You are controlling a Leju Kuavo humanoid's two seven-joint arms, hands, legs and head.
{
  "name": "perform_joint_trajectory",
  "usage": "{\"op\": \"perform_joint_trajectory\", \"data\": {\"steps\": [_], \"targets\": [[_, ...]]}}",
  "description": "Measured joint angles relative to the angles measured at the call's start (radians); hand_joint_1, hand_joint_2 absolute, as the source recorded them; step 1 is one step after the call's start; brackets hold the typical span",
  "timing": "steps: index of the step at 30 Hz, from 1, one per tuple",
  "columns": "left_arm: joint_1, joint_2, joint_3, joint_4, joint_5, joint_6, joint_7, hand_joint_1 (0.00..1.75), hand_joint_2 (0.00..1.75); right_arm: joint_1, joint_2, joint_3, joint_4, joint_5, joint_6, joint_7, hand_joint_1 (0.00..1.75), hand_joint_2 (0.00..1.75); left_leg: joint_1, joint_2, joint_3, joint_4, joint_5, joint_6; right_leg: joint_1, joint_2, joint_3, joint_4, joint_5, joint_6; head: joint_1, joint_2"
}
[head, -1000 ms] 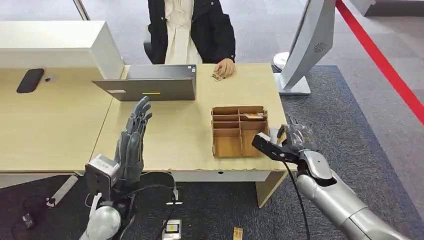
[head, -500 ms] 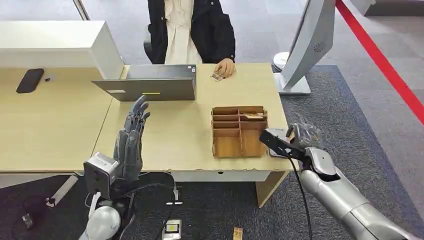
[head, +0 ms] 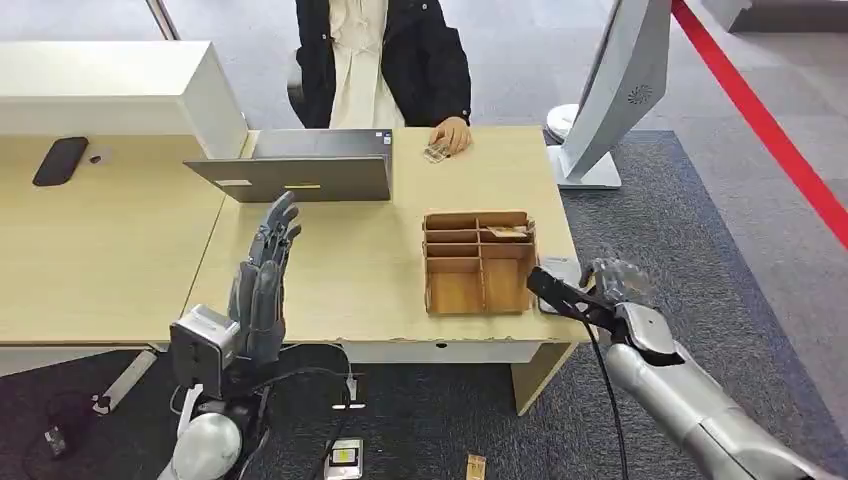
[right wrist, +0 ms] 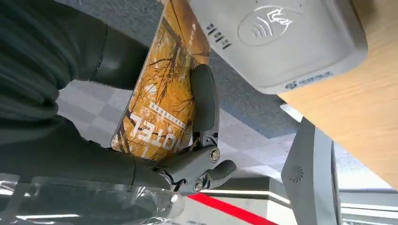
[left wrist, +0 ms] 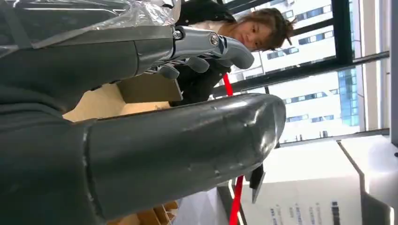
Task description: Pass the card to the sensor for recognition and then transmit it.
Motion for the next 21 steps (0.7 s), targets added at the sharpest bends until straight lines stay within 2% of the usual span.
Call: {"op": "perform_joint_trajectory", "data": {"steps": [9,21], "targets": [[0.001,0.0,0.0,-0.009,-0.007,-0.011,0.02,0.0,0.0,-0.003,0.03,0.004,0.059,-0.036,0.033,-0.027,1.75,1.75,0.0,0.0,0.002,0.0,0.0,0.0,0.0,0.0,0.002,0.0,0.0,0.0,0.0,0.0],[0.003,0.0,0.0,-0.01,-0.012,-0.023,0.026,0.0,0.0,-0.011,0.052,0.004,0.115,-0.061,0.019,-0.036,1.75,1.75,0.0,0.0,0.008,0.0,0.0,0.0,0.0,0.0,0.008,-0.001,0.0,0.0,0.0,0.0]]}}
